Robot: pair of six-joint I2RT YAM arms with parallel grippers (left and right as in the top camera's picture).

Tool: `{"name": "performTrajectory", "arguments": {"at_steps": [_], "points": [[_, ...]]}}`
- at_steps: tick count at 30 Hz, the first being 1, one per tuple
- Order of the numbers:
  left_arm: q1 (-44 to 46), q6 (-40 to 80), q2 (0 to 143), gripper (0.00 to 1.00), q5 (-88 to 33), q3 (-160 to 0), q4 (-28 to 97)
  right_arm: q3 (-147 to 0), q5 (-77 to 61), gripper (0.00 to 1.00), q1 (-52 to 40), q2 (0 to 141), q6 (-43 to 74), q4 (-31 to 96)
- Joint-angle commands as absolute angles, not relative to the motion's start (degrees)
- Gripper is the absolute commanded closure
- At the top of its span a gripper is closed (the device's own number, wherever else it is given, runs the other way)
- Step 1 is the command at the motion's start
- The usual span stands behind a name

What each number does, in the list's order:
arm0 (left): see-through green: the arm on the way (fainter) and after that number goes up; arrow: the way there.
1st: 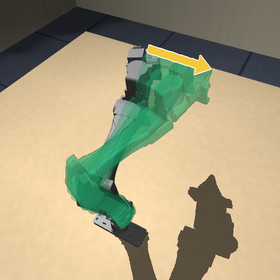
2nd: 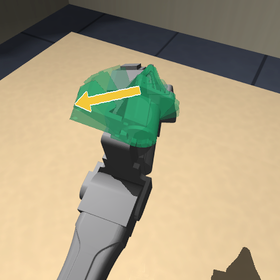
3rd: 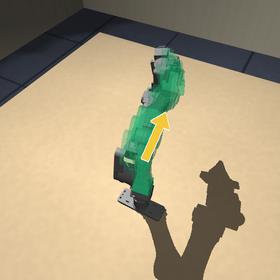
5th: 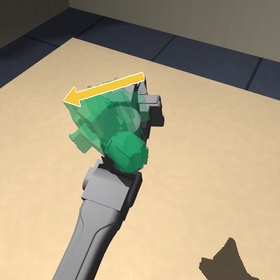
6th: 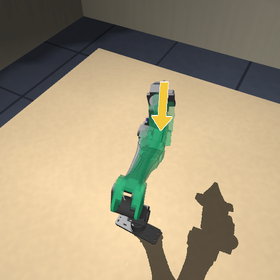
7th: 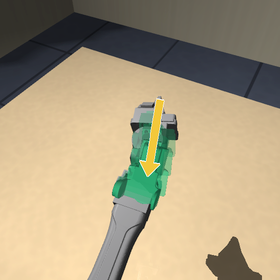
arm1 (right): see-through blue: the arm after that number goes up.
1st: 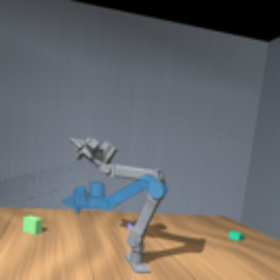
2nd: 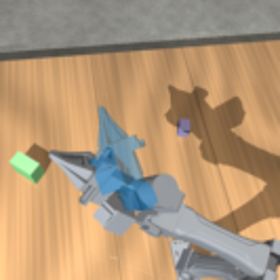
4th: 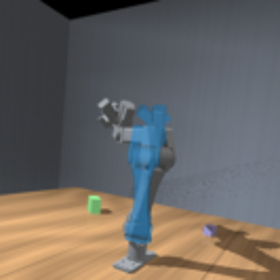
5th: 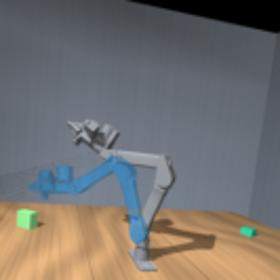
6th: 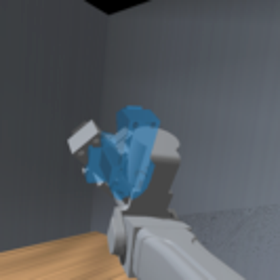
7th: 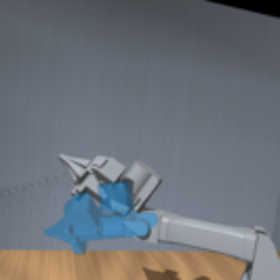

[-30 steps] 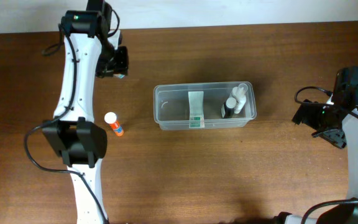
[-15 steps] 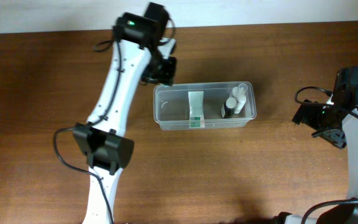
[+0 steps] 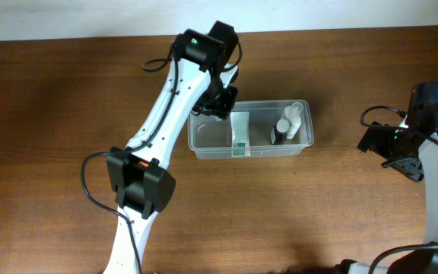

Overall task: Pack container
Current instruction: 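Carry the jar into the container and release it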

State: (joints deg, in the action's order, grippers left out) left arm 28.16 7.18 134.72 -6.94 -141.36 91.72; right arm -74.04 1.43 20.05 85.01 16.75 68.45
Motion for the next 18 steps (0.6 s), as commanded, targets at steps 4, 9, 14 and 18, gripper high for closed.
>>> {"name": "performTrajectory", "arguments": {"at_steps": [4,9,14,18], "points": [[28.08,7.31,135.33,0.60,-6.22,-135.09,86.85,-74.15,1.54,0.02,20.29,84.90,17.47,68.29],[28.08,7.31,135.41,0.59,-6.20,-130.67,83.64,-74.15,1.54,0.02,20.29,84.90,17.45,68.29],[28.08,7.31,135.41,0.59,-6.22,-126.15,80.01,-74.15,1.54,0.02,20.29,84.90,17.47,68.29],[28.08,7.31,135.41,0.59,-6.22,-123.20,78.19,-74.15,1.54,0.02,20.29,84.90,17.47,68.29]]}}
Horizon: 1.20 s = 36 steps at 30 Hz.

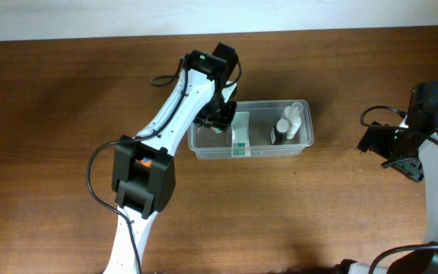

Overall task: Pack container
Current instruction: 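Carry the jar into the container and release it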

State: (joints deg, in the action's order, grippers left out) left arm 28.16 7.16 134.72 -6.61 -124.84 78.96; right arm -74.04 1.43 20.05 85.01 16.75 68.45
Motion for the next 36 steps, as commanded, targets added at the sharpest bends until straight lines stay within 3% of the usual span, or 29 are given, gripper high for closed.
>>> {"name": "performTrajectory", "arguments": {"at_steps": [1,26,27,28,36], "points": [[28.08,7.31,135.41,0.60,-6.22,-122.63,77.84,-74.15,1.54,0.02,20.29,84.90,17.47,68.29],[28.08,7.29,135.98,0.59,-6.22,-118.21,72.62,-74.15,1.54,0.02,20.29,84.90,17.47,68.29],[28.08,7.29,135.98,0.58,-6.22,-118.21,72.62,-74.15,1.54,0.02,20.29,84.90,17.47,68.27],[28.08,7.29,135.98,0.47,-6.20,-118.21,72.55,-74.15,1.54,0.02,20.29,84.90,17.45,68.29],[28.08,7.27,135.98,0.46,-6.20,-118.21,71.07,-74.15,1.54,0.02,20.29,84.90,17.47,68.29]]}}
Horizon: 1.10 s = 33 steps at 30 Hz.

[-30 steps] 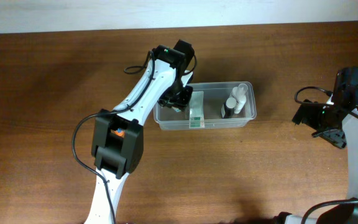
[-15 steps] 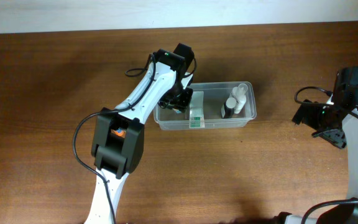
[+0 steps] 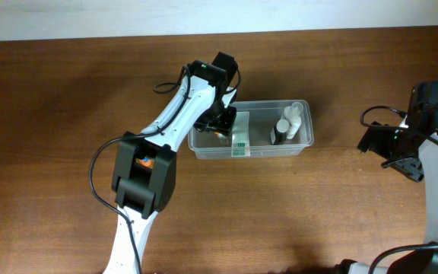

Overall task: Pack container
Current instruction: 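Carry the jar into the container and release it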

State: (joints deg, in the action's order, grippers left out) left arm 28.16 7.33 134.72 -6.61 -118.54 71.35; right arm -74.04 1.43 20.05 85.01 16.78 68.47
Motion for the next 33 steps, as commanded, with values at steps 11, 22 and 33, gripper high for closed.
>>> {"name": "performTrajectory", "arguments": {"at_steps": [11,22,33], "points": [[28.08,7.27,135.98,0.47,-6.22,-118.21,70.30,-74.15,1.54,0.02,20.29,84.90,17.47,68.29],[28.08,7.07,135.94,0.48,-6.20,-127.04,76.38,-74.15,1.54,0.02,20.29,84.90,17.47,68.29],[26.22,5.54,135.94,0.01,-1.04,-147.02,94.85,-74.15,1.54,0.02,20.29,84.90,17.45,68.29]]}}
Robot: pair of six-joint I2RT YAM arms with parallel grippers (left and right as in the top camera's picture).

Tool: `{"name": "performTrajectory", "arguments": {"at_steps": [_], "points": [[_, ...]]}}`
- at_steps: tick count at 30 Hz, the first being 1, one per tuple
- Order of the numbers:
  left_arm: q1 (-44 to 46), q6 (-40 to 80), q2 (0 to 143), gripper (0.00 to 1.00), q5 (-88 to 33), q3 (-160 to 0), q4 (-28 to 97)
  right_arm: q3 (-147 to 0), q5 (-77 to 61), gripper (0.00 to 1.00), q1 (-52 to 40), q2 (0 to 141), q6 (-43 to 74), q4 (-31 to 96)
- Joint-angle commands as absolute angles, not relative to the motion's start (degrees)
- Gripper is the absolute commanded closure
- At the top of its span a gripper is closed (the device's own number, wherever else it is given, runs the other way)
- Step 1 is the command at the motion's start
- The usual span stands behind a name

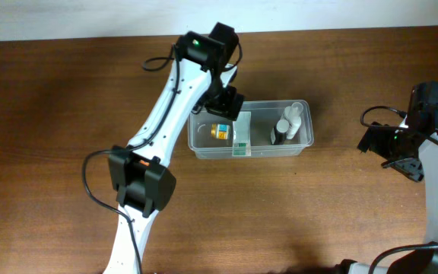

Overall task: Pack container
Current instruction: 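Carry the jar into the container and release it, then move the left gripper back to the orange tube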

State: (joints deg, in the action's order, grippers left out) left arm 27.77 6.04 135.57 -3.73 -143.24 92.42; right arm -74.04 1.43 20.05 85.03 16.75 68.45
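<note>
The clear plastic container [304, 141] lies at the table's middle. Its left end holds a small orange and yellow item [220, 131], lying free. Beside that item stands a white and green box [240, 137]. White bottles [292, 119] and a dark bottle [277, 136] fill the right end. My left gripper [227, 103] hovers over the back left rim, apart from the orange item; it looks open and empty. My right gripper [401, 158] rests far to the right, away from the container, and its jaws do not show clearly.
The brown wooden table [52, 152] stretches wide to the left and in front of the container. A pale wall edge [67, 19] runs along the back. The left arm's base [141, 186] stands in front of the container, to its left.
My left gripper was down inside the container's left end. It is now above the back rim, and the orange and yellow item lies uncovered on the container floor. The right arm is unchanged.
My left gripper first hung over the container's back left corner. Then it was lower, inside the left end, and stayed there at the last moment. Now it is back up over the rim, and a small orange item lies where it had been.
</note>
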Motion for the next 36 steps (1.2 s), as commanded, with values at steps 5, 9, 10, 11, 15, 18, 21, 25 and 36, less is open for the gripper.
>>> {"name": "performTrajectory", "arguments": {"at_steps": [5,9,10,11,15,18,21,25,36], "points": [[23.09,5.52,134.37,0.01,-0.99,-149.36,96.73,-74.15,1.54,0.02,20.29,84.90,17.45,68.29],[19.75,4.62,131.96,0.01,-1.02,-149.18,96.73,-74.15,1.54,0.02,20.29,84.90,17.45,68.29],[18.87,4.40,131.09,0.01,-1.02,-148.90,96.73,-74.15,1.54,0.02,20.29,84.90,17.47,68.29],[17.93,4.27,130.08,0.01,-1.04,-148.40,96.73,-74.15,1.54,0.02,20.29,84.90,17.47,68.29],[14.68,4.25,125.23,0.01,-0.78,-143.63,96.73,-74.15,1.54,0.02,20.29,84.90,17.47,68.29],[12.10,4.27,120.86,0.01,-0.14,-137.32,96.73,-74.15,1.54,0.02,20.29,84.90,17.47,68.27],[10.09,4.64,117.03,0.01,-0.54,-130.15,96.73,-74.15,1.54,0.02,20.29,84.90,17.47,68.29],[9.06,4.73,113.91,0.01,-0.84,-121.47,96.73,-74.15,1.54,0.02,20.29,84.90,17.47,68.29],[8.14,7.29,113.43,0.01,-0.82,-105.43,91.98,-74.15,1.54,0.02,20.29,84.90,17.47,68.29]]}}
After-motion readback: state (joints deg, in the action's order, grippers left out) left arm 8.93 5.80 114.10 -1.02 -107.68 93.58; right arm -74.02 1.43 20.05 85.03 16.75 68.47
